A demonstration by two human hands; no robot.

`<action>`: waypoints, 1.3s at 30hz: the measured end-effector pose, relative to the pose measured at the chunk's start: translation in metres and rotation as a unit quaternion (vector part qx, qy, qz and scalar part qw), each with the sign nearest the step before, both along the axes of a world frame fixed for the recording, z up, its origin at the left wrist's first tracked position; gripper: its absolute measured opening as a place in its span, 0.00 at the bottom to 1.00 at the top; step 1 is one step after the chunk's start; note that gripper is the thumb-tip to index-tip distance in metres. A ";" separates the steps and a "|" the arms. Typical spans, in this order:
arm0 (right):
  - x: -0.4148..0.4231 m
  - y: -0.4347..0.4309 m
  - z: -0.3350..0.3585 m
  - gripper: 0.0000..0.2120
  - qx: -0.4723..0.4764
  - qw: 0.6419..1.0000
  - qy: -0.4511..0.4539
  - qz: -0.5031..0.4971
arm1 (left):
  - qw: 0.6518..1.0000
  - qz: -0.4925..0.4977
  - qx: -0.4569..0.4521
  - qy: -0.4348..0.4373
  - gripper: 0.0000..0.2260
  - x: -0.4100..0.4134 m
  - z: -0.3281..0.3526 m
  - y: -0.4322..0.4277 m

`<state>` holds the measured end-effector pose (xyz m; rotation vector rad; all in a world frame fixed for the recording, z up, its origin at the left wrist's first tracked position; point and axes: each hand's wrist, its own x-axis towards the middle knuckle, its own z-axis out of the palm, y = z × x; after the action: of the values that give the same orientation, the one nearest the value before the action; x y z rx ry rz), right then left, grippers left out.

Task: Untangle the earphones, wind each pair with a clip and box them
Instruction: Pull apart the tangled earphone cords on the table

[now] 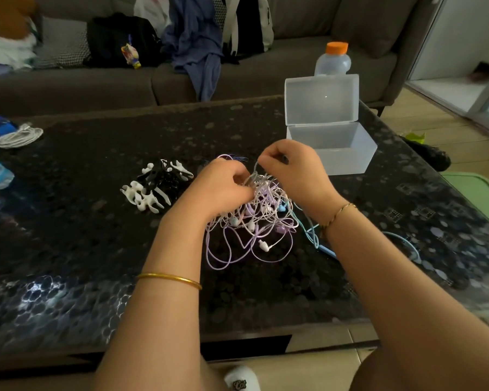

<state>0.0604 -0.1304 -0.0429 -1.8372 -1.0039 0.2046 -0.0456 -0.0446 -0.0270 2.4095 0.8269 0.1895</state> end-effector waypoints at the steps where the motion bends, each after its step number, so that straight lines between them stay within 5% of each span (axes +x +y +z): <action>1: 0.001 -0.001 0.002 0.04 0.004 1.000 0.026 0.009 | 0.999 0.014 -0.041 -0.018 0.04 -0.001 0.002 0.000; 5: 0.002 -0.006 0.005 0.05 -0.006 0.993 0.118 0.026 | 0.983 0.076 -0.140 -0.088 0.12 -0.005 0.008 0.003; 13: -0.006 -0.004 0.004 0.07 -0.003 0.973 0.227 0.045 | 0.986 0.039 -0.136 -0.089 0.03 -0.006 0.002 0.003; 30: -0.004 -0.001 -0.004 0.06 0.059 0.934 0.351 0.029 | 0.993 0.021 -0.064 -0.101 0.04 0.000 -0.004 -0.001; 39: 0.001 -0.001 -0.004 0.03 -0.024 0.997 0.074 0.007 | 0.990 0.041 -0.056 -0.127 0.06 0.000 -0.010 0.005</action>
<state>0.0619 -0.1318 -0.0473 -1.8292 -0.9161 0.3706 -0.0451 -0.0392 -0.0365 2.1916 0.7961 0.4590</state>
